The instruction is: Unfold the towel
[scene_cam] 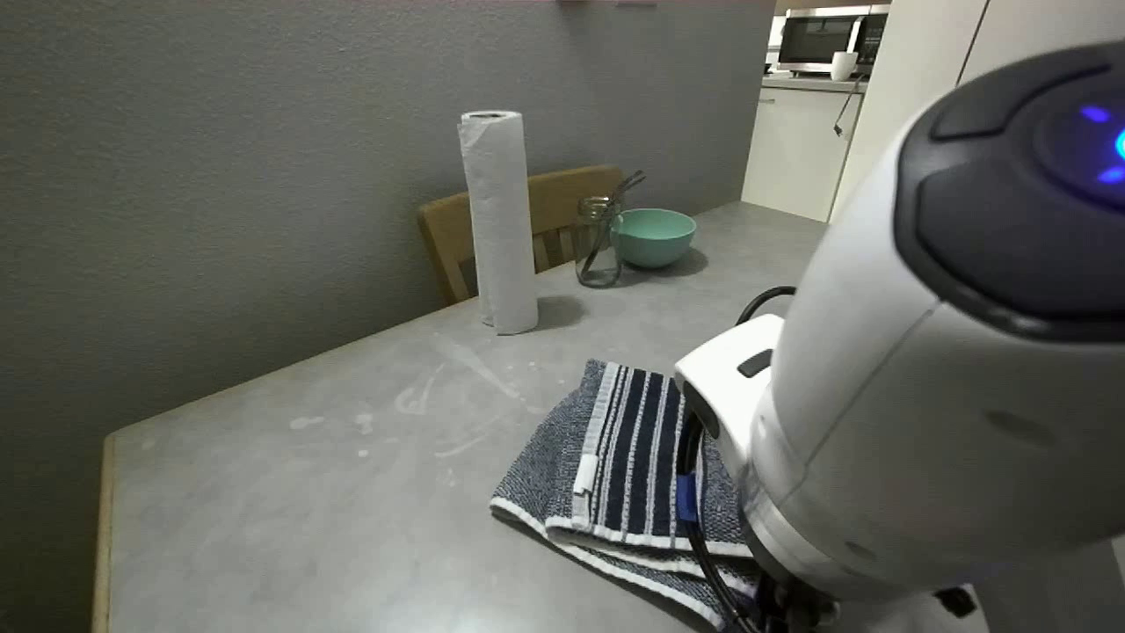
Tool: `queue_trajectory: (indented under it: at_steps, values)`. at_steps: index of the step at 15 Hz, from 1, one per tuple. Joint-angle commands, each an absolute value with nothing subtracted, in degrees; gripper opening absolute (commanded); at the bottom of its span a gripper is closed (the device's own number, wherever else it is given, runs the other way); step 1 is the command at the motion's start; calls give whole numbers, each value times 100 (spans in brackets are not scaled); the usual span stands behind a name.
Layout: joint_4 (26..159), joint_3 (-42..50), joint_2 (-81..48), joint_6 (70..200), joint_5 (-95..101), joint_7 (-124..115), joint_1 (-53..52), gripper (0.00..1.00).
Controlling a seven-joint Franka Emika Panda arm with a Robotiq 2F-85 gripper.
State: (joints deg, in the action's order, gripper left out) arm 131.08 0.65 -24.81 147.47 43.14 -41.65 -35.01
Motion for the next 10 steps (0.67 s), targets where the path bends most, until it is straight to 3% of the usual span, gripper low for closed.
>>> queue_trajectory:
  at_steps: [1, 10]
  values:
    - [12938, 44, -2597, 14523, 4842, -4623, -3458, 100]
    - [12875, -221, -2772, 14096, 5821, -5700, -3148, 100]
